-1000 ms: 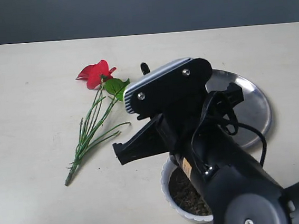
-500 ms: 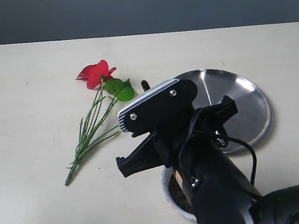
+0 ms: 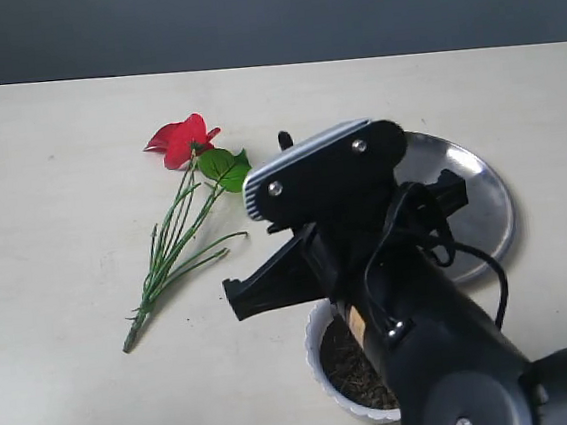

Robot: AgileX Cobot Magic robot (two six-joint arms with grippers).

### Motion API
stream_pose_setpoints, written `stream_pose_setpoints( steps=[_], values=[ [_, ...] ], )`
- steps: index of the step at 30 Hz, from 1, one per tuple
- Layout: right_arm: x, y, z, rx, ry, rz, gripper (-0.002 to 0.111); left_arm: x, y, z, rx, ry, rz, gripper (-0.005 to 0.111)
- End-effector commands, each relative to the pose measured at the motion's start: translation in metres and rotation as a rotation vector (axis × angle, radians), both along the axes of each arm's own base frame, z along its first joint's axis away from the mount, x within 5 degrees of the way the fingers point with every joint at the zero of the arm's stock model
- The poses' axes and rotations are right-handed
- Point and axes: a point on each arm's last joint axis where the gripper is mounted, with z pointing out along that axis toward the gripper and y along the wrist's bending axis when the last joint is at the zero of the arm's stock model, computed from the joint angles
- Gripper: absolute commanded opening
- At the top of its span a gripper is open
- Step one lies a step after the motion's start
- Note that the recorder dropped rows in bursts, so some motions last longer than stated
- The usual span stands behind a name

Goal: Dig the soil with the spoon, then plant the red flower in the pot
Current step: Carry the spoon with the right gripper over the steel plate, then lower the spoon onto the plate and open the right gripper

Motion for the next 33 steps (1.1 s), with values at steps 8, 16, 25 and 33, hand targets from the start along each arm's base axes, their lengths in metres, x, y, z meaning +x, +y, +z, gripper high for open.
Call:
stream_pose_setpoints(
  steps=[8, 16, 25, 33],
  values=[
    [0.002, -0.008, 0.021, 0.096, -0.051, -0.033, -0.001, 0.000, 0.000, 0.000, -0.004, -0.009, 0.003, 0.000],
    [0.000, 0.008, -0.025, -0.059, 0.040, -0.008, -0.001, 0.000, 0.000, 0.000, -0.004, -0.012, 0.003, 0.000],
    [0.003, 0.002, -0.010, -0.016, -0.017, -0.047, -0.001, 0.000, 0.000, 0.000, -0.004, -0.012, 0.003, 0.000],
    [0.001, -0.021, 0.043, 0.188, -0.034, -0.041, -0.001, 0.000, 0.000, 0.000, -0.004, -0.012, 0.003, 0.000]
  ],
)
